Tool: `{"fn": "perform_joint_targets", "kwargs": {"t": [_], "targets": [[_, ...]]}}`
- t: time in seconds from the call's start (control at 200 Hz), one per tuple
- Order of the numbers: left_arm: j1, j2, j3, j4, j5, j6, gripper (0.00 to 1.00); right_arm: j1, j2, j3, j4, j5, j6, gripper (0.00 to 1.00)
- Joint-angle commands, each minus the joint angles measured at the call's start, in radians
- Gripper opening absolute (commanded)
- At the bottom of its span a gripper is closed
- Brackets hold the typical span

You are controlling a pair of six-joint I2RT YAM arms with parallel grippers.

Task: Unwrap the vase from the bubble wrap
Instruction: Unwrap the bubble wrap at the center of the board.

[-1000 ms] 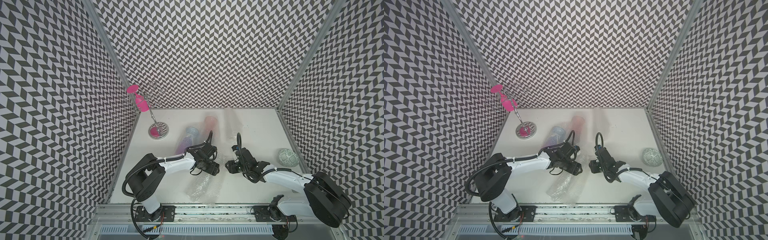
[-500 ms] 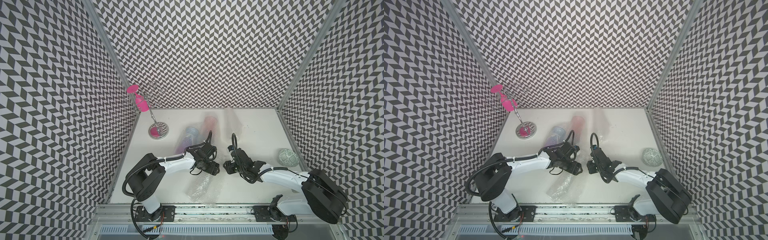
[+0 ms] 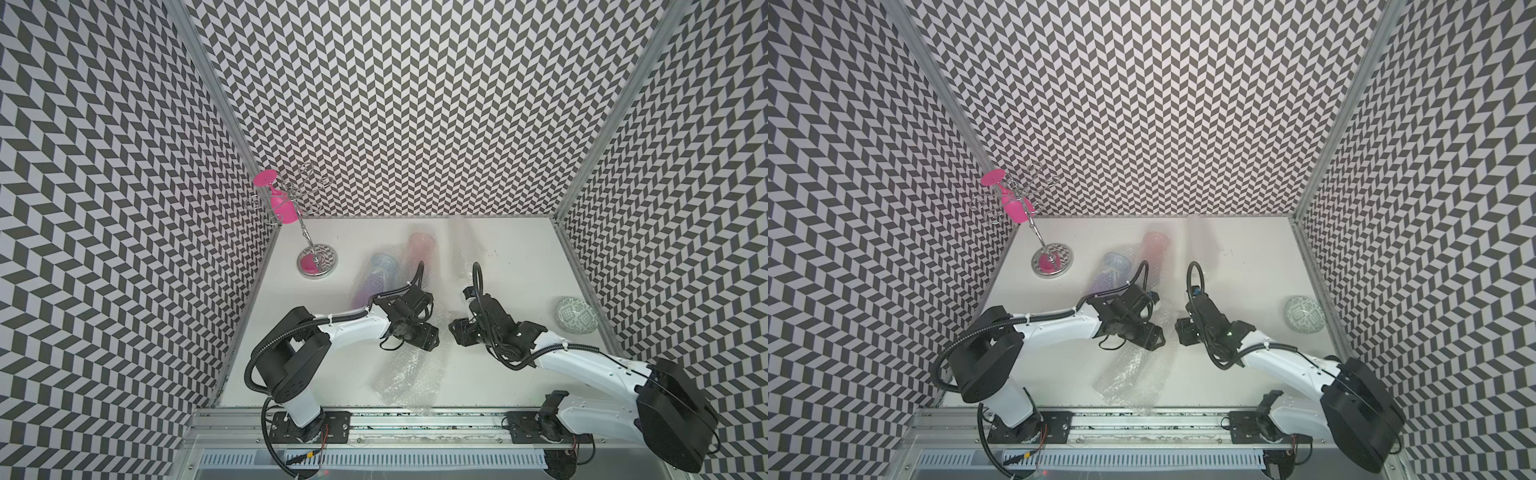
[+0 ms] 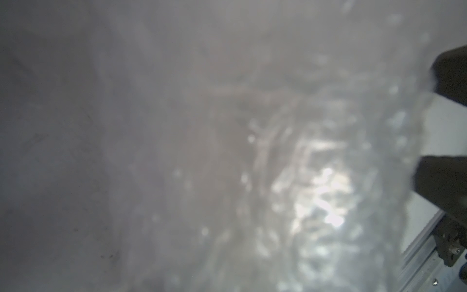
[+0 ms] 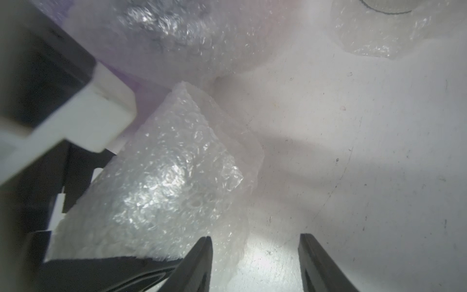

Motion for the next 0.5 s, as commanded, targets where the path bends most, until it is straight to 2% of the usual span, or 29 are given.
{"fn": "perform_joint_targets", "kwargs": {"t": [0.0, 0.11, 0.34, 0.496], "targets": [[-0.003, -0.017, -0.008, 0.002, 0.011, -0.016, 0.30, 0.009, 0.040, 0.015, 0.031, -0.024, 0.020, 0.58], [-0.005, -0.019, -0.010, 0.001, 0.011, -0.015, 0.30, 0.009, 0.094, 0.038, 0.059, -0.028, 0.010, 0.57], [-0.006, -0.027, -0.013, -0.005, 0.007, -0.011, 0.30, 0.009, 0.169, 0.086, 0.081, -0.007, -0.015, 0.45], [-0.006, -0.028, -0.014, -0.010, 0.006, -0.009, 0.30, 0.009, 0.184, 0.094, 0.076, 0.019, -0.025, 0.29]]}}
